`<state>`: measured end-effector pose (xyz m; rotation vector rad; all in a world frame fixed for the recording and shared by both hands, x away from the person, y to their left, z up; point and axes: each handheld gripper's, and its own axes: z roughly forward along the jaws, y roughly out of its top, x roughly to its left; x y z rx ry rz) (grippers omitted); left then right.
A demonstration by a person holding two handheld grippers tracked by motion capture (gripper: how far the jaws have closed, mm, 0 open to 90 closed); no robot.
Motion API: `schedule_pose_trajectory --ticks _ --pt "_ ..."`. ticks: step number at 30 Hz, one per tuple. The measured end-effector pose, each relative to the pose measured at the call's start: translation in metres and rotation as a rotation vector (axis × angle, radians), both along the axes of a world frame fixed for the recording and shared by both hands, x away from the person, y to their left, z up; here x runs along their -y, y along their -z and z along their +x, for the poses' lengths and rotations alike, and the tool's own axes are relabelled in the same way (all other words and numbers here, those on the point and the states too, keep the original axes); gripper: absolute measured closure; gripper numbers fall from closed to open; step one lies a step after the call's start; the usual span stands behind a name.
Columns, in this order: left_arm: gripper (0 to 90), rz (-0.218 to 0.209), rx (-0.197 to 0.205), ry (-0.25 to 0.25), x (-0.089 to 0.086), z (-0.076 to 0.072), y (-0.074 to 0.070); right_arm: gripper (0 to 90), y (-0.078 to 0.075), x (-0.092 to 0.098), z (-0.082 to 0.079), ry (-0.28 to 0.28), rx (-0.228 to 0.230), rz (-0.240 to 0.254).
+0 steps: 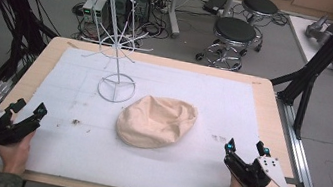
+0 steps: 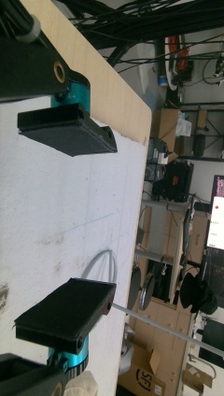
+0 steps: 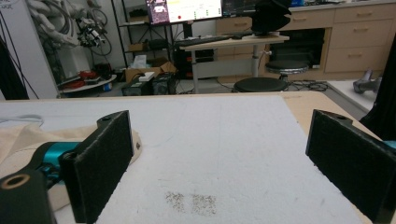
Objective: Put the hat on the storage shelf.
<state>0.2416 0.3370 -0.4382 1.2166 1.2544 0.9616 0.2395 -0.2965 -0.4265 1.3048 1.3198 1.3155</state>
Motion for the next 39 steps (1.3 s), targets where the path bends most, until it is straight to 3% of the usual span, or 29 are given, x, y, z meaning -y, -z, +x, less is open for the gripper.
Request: schedule_pose_trajectory --ticks 23,26,31,34,39 --pt "27.6 -0.005 0.0 0.009 0.001 0.0 0.0 6.3 -0.002 0.004 0.003 -0.003 -0.01 0.017" --pt "27.6 -0.004 -0.001 0.015 0.001 0.0 0.0 6.3 -0.008 0.002 0.007 -0.013 -0.013 -0.024" --pt "27.6 -0.002 -0.006 0.022 0.003 0.001 0.001 6.3 -0.02 -0.008 0.015 -0.087 -0.016 -0.091" --pt "27.6 -0.003 -0.009 0.027 0.004 0.0 0.002 6.3 -0.029 -0.025 0.025 -0.161 -0.02 -0.123" --pt "27.5 0.004 -0.012 0.036 0.006 0.0 0.002 6.3 -0.035 -0.039 0.037 -0.22 -0.034 -0.126"
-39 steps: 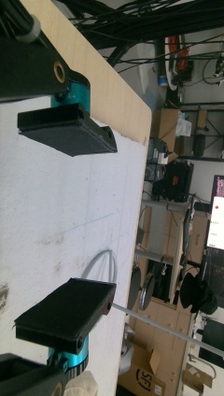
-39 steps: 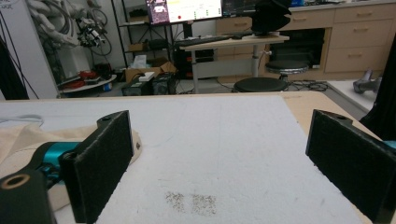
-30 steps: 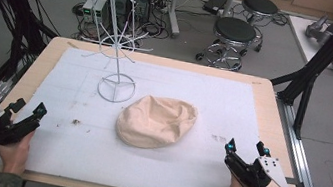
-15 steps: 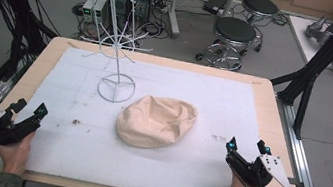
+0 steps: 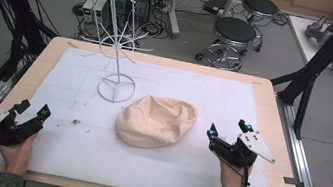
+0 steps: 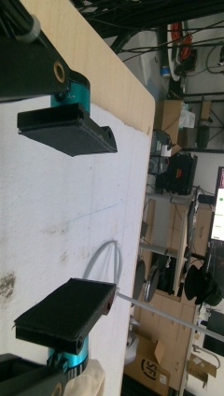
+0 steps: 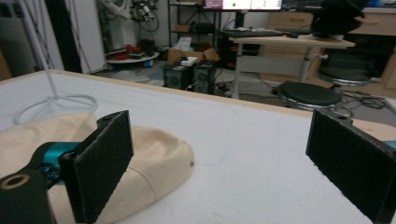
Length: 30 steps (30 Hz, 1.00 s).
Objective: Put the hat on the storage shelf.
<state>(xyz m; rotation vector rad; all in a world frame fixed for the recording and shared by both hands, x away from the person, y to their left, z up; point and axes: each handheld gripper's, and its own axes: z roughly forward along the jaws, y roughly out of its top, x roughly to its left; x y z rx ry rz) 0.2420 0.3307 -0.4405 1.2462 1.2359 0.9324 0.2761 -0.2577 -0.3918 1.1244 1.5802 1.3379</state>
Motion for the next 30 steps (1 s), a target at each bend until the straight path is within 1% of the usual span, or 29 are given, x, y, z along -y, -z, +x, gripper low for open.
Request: schedule_pose_trajectory --ticks 2,3,4,5,7,9,11,12,14,15,16,17,21,25,26,28,29,30 --pt "27.5 0.0 0.001 0.001 0.001 0.001 0.0 6.3 -0.003 -0.008 0.007 -0.024 -0.004 -0.006" --pt "27.5 0.0 0.002 0.001 0.001 0.001 0.0 6.3 -0.005 -0.014 0.012 -0.041 -0.014 -0.008" --pt "27.5 0.0 0.0 0.002 0.001 0.001 0.0 6.3 -0.005 -0.014 0.012 -0.041 -0.014 -0.008" --pt "27.5 0.0 -0.002 0.002 0.0 0.001 0.001 6.3 -0.007 -0.023 0.018 -0.067 -0.014 -0.021" --pt "27.5 -0.001 -0.002 0.001 0.0 0.001 0.001 6.3 -0.008 -0.026 0.019 -0.074 -0.02 -0.02" --pt "27.5 -0.003 0.0 0.0 0.0 0.0 0.001 6.2 -0.008 -0.034 0.025 -0.1 -0.032 -0.019" --pt "27.5 -0.003 0.0 0.001 0.0 0.0 0.0 2.8 -0.009 -0.042 0.029 -0.11 -0.045 -0.016" --pt "27.5 -0.002 0.001 0.001 0.0 0.0 0.0 2.8 -0.011 -0.049 0.032 -0.126 -0.051 -0.014" --pt "27.5 -0.003 0.001 0.001 0.0 0.0 0.0 2.8 -0.012 -0.056 0.035 -0.142 -0.044 -0.017" --pt "27.5 -0.003 0.002 0.0 0.0 0.0 0.0 2.8 -0.012 -0.056 0.035 -0.142 -0.044 -0.017" --pt "27.5 -0.004 0.004 -0.001 0.0 -0.001 0.0 2.8 -0.013 -0.062 0.037 -0.161 -0.055 -0.016" --pt "27.5 -0.005 0.004 -0.001 0.0 -0.001 0.0 2.8 -0.013 -0.062 0.037 -0.161 -0.055 -0.016" --pt "27.5 -0.005 0.005 -0.001 -0.001 -0.001 0.0 2.8 -0.014 -0.072 0.04 -0.201 -0.069 -0.021" --pt "27.4 -0.003 0.003 0.001 0.0 -0.001 0.0 2.8 -0.015 -0.082 0.045 -0.244 -0.095 -0.015" --pt "27.4 -0.002 0.002 0.002 0.0 -0.001 0.0 2.8 -0.014 -0.087 0.047 -0.26 -0.105 -0.015" --pt "27.1 -0.001 0.001 0.001 0.0 -0.001 0.001 2.8 -0.012 -0.09 0.049 -0.279 -0.116 -0.014" --pt "27.1 0.002 -0.002 0.003 0.0 -0.001 0.001 2.8 -0.012 -0.09 0.049 -0.279 -0.116 -0.014" --pt "27.1 0.003 -0.004 0.005 0.0 -0.001 0.001 2.8 -0.011 -0.092 0.05 -0.288 -0.128 -0.016"
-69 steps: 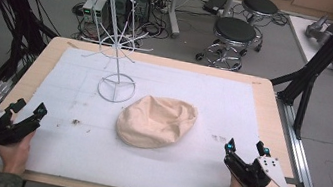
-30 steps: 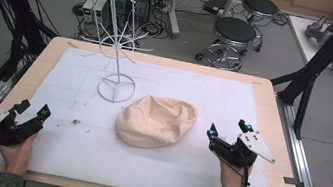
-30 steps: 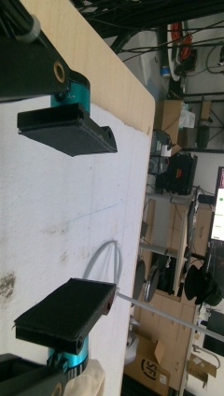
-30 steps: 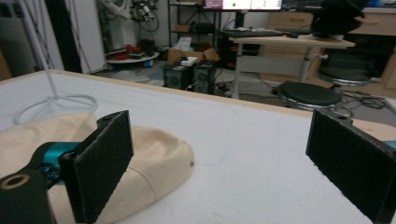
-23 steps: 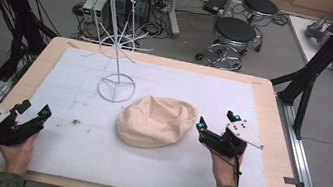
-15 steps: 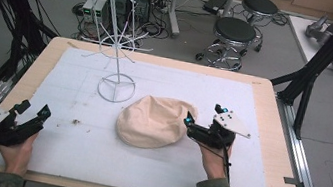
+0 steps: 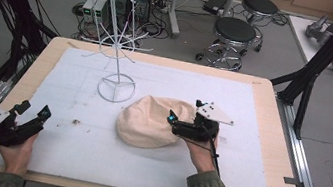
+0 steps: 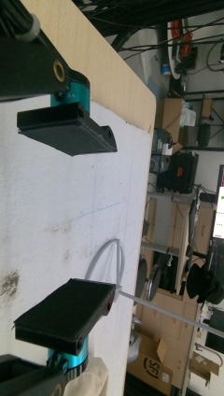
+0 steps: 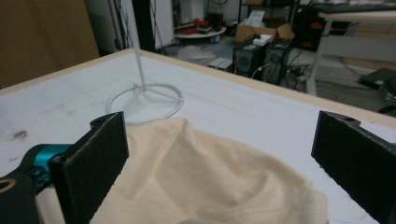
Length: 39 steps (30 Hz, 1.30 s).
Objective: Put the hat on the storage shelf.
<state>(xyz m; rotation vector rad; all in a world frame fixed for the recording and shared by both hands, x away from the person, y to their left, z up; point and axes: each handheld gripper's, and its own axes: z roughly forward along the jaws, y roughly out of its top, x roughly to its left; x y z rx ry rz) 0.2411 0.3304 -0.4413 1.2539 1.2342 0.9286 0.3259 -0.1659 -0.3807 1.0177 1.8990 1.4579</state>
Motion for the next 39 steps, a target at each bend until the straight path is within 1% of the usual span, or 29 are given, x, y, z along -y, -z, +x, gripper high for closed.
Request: schedule_pose_trajectory --ticks 1,3,6,9,11,13,15,18,22,26,27,29,32,35,39 --pt "27.0 0.002 -0.001 0.0 0.0 0.0 0.0 2.8 0.003 -0.002 0.002 -0.011 -0.024 -0.009" --pt "27.0 0.003 -0.002 0.001 0.0 0.0 0.0 2.8 0.004 -0.003 0.003 -0.02 -0.031 -0.018" --pt "27.0 0.003 -0.001 0.001 0.0 0.0 0.0 2.6 0.007 -0.006 0.006 -0.042 -0.069 -0.021" --pt "27.0 0.004 -0.002 0.004 0.001 0.001 0.0 2.6 0.01 -0.009 0.008 -0.059 -0.088 -0.038" --pt "27.0 0.005 0.0 0.006 0.001 0.0 0.0 2.6 0.012 -0.012 0.009 -0.067 -0.098 -0.037" --pt "27.0 0.006 0.0 0.007 0.001 0.0 0.0 2.6 0.014 -0.014 0.01 -0.078 -0.101 -0.046" --pt "27.0 0.007 0.0 0.007 0.001 0.0 0.0 2.6 0.015 -0.017 0.011 -0.093 -0.115 -0.054" --pt "27.0 0.006 0.0 0.007 0.001 0.0 0.0 2.6 0.016 -0.021 0.012 -0.114 -0.126 -0.066" --pt "27.0 0.005 0.001 0.008 0.001 0.0 0.0 2.6 0.018 -0.029 0.013 -0.165 -0.139 -0.087" --pt "27.0 0.003 0.0 0.011 0.001 0.0 0.001 2.6 0.022 -0.038 0.013 -0.214 -0.159 -0.11" --pt "27.0 0.002 -0.001 0.012 0.001 0.001 0.001 2.6 0.023 -0.04 0.013 -0.227 -0.17 -0.114" --pt "27.0 0.0 -0.001 0.014 0.001 0.001 0.001 2.6 0.025 -0.044 0.013 -0.246 -0.175 -0.136" --pt "27.0 0.001 0.0 0.014 0.002 0.0 0.001 2.6 0.029 -0.05 0.012 -0.266 -0.202 -0.151" --pt "27.0 0.002 0.001 0.015 0.001 0.0 0.0 2.6 0.033 -0.054 0.013 -0.286 -0.212 -0.169" --pt "27.0 0.003 0.001 0.015 0.001 0.0 0.0 2.7 0.036 -0.059 0.013 -0.31 -0.229 -0.18"
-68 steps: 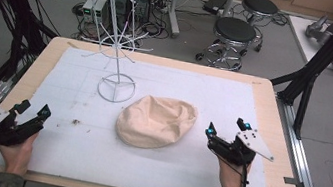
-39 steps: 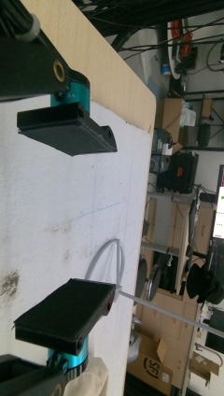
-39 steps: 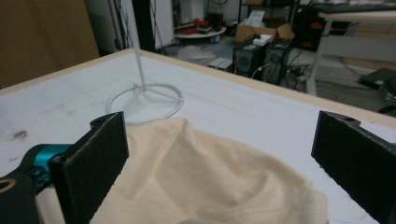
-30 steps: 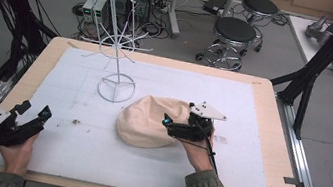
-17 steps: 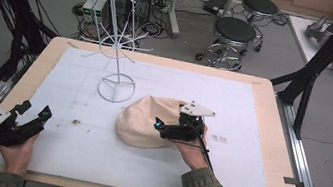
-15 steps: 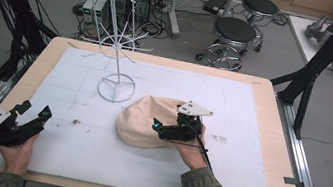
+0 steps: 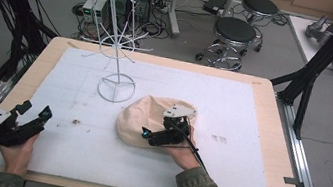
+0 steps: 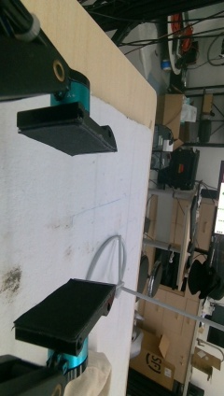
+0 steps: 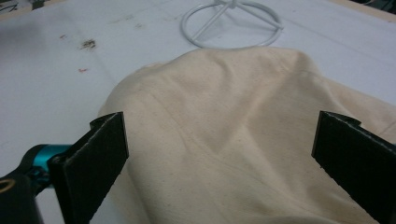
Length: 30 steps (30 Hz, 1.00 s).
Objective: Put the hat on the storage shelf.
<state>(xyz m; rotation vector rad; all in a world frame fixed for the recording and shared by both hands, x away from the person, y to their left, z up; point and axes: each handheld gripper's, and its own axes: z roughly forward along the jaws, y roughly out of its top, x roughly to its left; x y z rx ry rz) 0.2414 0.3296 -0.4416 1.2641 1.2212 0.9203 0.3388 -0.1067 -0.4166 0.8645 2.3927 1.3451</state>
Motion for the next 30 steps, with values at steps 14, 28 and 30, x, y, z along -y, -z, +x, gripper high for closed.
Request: schedule_pose_trajectory --ticks 14,28,30 --pt "27.0 -0.001 0.001 0.003 0.0 0.0 0.0 4.0 0.014 -0.019 -0.003 -0.135 -0.079 -0.077" --pt "27.0 -0.009 -0.001 0.014 0.002 0.0 0.0 9.8 0.023 -0.023 -0.003 -0.222 -0.063 -0.182" --pt "27.0 -0.01 -0.001 0.015 0.002 0.0 0.0 15.1 0.022 -0.023 -0.005 -0.242 -0.041 -0.214"
